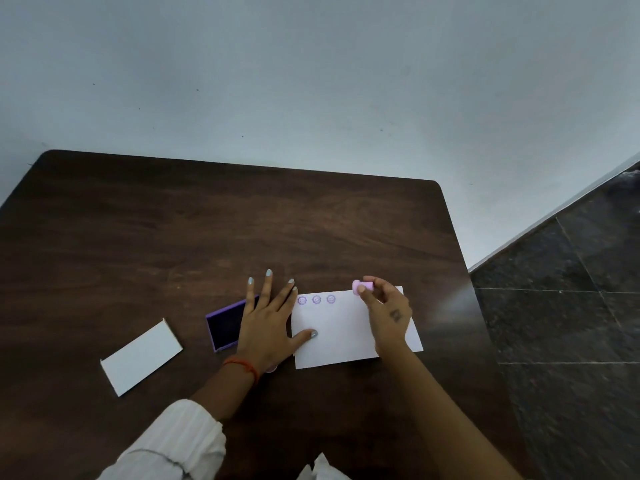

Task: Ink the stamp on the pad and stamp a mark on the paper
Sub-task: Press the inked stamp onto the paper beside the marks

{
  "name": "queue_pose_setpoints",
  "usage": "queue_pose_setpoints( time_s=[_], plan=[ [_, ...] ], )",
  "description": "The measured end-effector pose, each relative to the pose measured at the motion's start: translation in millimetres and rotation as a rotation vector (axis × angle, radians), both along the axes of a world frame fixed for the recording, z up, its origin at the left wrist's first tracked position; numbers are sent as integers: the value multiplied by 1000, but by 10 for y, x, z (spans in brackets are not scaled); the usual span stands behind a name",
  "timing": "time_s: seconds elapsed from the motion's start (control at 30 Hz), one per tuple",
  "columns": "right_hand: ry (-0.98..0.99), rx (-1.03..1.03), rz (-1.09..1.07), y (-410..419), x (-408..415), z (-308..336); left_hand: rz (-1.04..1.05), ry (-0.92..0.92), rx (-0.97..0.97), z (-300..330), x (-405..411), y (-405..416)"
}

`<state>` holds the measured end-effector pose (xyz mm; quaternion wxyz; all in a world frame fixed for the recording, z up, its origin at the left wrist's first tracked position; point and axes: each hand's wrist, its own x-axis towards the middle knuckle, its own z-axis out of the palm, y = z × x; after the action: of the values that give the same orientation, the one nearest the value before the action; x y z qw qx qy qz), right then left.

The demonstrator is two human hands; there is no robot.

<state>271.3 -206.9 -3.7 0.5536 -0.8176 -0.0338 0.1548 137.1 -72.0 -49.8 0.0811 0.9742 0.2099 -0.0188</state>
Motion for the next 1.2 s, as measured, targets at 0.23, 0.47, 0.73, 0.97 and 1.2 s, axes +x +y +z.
queue_pose_setpoints(
  time_s=[0.23, 0.47, 0.73, 0.97, 1.2],
  plan=[
    [-271, -273, 154, 21, -48, -62, 10, 14, 5, -8, -8, 10],
    [-359, -475, 302, 58, -59, -50, 10, 32, 22, -13, -7, 12],
    [-447, -542, 403, 75, -72, -47, 15, 22, -10, -14, -16, 8],
    [-523, -619, 479, 79, -67, -92, 16, 12, -18, -17, -17, 3],
    [-579, -598, 555, 105, -18, -137, 25, 1, -37, -19, -23, -1]
  ],
)
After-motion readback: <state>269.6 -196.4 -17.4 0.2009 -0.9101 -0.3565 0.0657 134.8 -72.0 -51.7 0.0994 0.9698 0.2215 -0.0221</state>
